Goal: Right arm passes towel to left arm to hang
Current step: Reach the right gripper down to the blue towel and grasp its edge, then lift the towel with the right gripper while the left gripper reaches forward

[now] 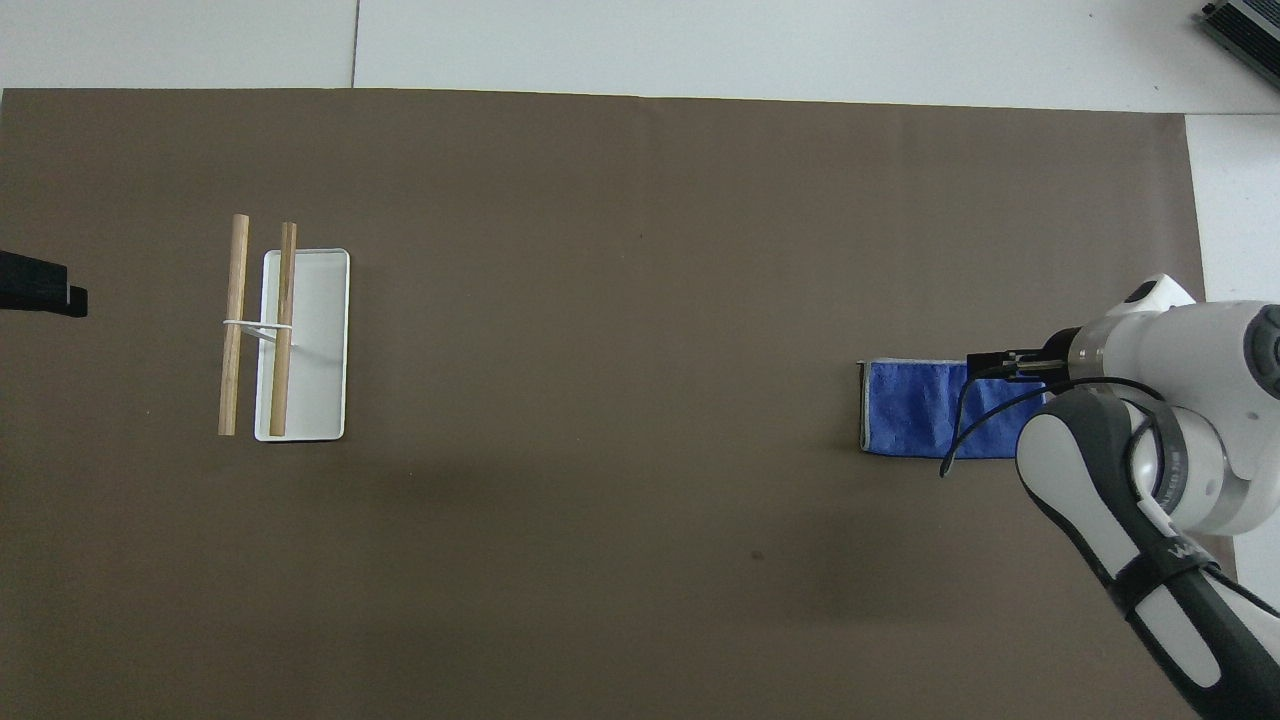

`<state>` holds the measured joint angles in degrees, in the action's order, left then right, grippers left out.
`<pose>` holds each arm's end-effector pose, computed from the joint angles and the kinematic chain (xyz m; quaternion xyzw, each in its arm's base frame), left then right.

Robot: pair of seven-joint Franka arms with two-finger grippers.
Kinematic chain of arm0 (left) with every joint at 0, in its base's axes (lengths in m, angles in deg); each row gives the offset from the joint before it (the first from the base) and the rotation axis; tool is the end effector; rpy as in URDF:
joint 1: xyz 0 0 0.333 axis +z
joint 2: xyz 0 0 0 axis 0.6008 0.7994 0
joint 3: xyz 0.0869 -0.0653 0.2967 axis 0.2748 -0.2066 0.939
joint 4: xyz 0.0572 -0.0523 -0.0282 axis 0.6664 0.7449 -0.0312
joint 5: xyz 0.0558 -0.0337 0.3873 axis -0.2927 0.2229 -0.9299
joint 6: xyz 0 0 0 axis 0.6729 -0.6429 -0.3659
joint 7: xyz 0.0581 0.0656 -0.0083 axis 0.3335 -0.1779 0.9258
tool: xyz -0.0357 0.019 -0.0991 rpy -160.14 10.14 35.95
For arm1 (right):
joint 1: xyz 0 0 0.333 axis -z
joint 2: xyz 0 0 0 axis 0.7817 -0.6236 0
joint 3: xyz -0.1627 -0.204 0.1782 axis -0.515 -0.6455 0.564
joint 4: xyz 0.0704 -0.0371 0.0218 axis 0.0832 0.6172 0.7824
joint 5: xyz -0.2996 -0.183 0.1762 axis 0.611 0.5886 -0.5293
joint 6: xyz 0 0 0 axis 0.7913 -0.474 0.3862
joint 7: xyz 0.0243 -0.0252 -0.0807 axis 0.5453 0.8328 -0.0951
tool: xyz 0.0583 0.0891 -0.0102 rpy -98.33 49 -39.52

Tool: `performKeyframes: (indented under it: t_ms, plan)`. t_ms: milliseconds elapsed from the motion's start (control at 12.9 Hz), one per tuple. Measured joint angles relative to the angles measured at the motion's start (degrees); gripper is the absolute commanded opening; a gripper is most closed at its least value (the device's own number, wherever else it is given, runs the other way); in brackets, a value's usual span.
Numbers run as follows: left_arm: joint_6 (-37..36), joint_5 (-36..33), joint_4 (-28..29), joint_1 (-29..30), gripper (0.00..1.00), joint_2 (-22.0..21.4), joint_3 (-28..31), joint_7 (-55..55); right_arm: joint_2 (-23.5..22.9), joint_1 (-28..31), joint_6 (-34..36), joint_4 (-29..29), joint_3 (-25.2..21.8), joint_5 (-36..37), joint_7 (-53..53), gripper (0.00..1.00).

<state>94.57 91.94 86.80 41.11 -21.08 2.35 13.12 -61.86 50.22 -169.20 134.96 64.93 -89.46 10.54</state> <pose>0.5517 0.0070 0.6500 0.9991 0.0101 0.0332 0.0256 0.5438 -0.0493 0.3308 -0.9986 0.0052 -0.0512 0.0109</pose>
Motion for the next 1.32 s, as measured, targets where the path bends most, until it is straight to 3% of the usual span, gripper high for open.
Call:
performKeyframes:
  t_ms: [233,311,544,621,1010,1320]
  plan:
    - [0.02,0.00,-0.05,-0.03,1.00,-0.70,-0.46,0.01,-1.44,0.08,-2.27,1.84,0.00,-0.02,-0.12,1.00]
    - [0.11,0.00,-0.05,-0.03,1.00,-0.74,-0.46,0.01,-1.55,0.08,-3.51,2.90,0.00,-0.02,-0.55,0.87]
    - [0.40,0.00,-0.05,-0.03,1.00,-0.74,-0.42,0.01,-1.88,0.08,-5.31,4.88,0.01,-0.03,-1.20,0.18]
    - [0.41,0.00,-0.05,-0.03,1.00,-0.74,-0.42,0.01,-1.88,0.06,-5.31,5.02,0.05,-0.03,-1.20,0.00]
    - [0.42,0.00,0.02,0.02,1.00,-0.73,-0.19,0.02,-1.52,-0.32,-2.74,3.81,0.30,-1.69,0.95,0.00]
    - [0.43,-0.01,0.02,0.14,1.00,-0.73,0.36,0.02,0.67,-1.40,13.06,-7.02,0.93,-1.75,6.19,0.00]
